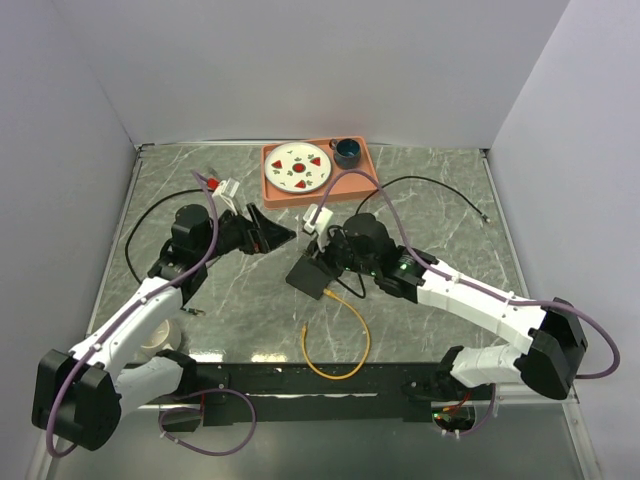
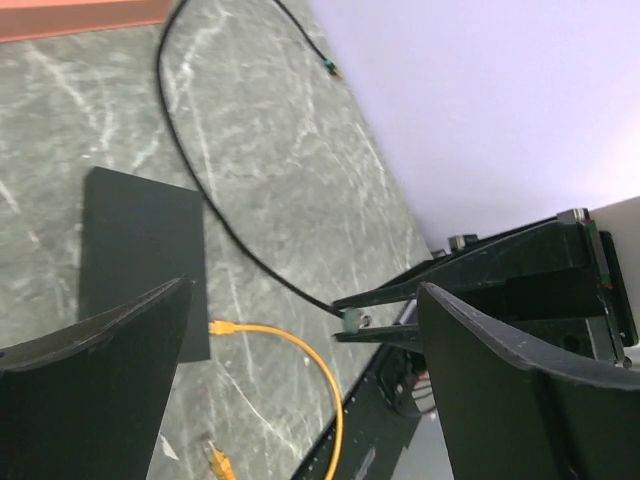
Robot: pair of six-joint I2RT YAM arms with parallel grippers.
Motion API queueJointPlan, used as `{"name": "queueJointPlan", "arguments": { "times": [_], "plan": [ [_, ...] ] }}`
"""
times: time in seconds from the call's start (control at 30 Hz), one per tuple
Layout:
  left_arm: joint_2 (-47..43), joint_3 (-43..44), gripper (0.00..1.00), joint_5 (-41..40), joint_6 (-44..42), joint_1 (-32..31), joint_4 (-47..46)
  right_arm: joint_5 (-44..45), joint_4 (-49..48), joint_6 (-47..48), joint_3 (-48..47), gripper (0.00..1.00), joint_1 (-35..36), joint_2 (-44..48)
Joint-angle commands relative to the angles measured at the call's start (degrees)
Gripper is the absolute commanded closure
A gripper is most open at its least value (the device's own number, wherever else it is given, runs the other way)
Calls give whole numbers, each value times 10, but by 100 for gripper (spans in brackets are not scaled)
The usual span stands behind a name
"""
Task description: Insert the plug into the switch port
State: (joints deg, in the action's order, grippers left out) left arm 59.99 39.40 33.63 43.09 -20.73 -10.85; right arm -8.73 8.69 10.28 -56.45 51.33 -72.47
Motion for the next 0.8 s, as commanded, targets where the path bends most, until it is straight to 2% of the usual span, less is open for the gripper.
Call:
{"name": "queueJointPlan", "arguments": {
  "times": [0.0, 0.23, 0.3, 0.5, 0.77],
  "plan": [
    [25, 26, 1, -19, -18, 10, -4, 18, -1, -25, 33, 100, -27, 29],
    [66, 29, 0, -29, -62, 14, -1, 41, 24, -97, 73, 100, -101, 40],
    [85, 33, 3, -33, -70, 16, -4, 42, 33, -115, 82, 100, -121, 37],
    [152, 52, 3, -27, -83, 17, -18, 82, 71, -148, 81, 100, -134, 0],
    [242, 73, 3, 9, -79, 18, -44, 31, 61, -150, 95, 100, -135, -44]
  ]
}}
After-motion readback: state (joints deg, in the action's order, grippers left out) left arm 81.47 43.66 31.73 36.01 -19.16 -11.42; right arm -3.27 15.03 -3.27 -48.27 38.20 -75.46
